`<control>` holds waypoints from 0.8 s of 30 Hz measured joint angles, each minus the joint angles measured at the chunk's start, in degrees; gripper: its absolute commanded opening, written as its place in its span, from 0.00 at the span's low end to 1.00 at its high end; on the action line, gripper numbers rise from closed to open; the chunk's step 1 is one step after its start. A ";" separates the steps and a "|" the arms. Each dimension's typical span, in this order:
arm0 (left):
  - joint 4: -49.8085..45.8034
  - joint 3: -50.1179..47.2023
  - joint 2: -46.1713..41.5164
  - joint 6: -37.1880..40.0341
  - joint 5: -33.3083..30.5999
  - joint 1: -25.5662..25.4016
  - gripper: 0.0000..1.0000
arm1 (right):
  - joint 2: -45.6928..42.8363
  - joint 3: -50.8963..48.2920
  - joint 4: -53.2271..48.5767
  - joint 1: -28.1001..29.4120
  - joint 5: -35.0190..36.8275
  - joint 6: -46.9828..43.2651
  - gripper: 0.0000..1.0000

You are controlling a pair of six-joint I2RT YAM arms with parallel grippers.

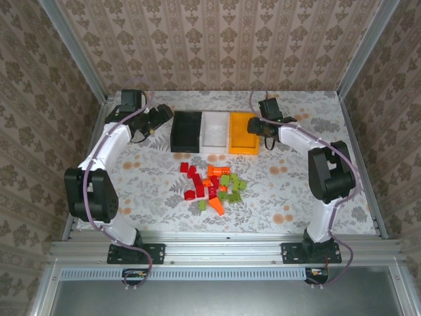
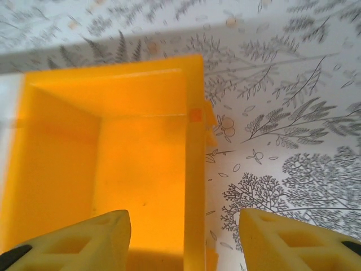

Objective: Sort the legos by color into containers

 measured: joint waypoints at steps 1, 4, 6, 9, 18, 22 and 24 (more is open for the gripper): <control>0.13 -0.17 -0.13 -0.11 0.00 -0.72 0.87 | -2.34 -0.63 -0.17 0.11 0.28 0.00 0.55; 1.01 -1.62 -0.92 -1.03 0.13 -3.80 0.89 | -10.99 -4.28 -0.81 0.90 1.90 0.22 0.53; 1.44 -2.32 -0.94 -1.90 0.74 -6.47 0.92 | -17.20 -8.50 -0.92 1.92 2.54 1.36 0.51; 1.66 -2.60 -0.42 -3.15 2.40 -10.91 0.94 | -24.72 -16.72 -0.92 5.18 2.86 3.89 0.49; 1.66 -2.60 0.52 -4.13 4.22 -14.19 0.95 | -29.00 -32.89 -4.46 17.29 -3.48 12.22 0.49; 1.62 -2.60 0.52 -4.13 4.17 -13.53 0.95 | -29.00 -34.32 -4.59 20.83 -5.40 15.65 0.53; 1.51 -2.60 0.52 -4.13 4.09 -13.44 0.95 | -29.03 -35.50 -4.24 22.43 -5.99 18.38 0.56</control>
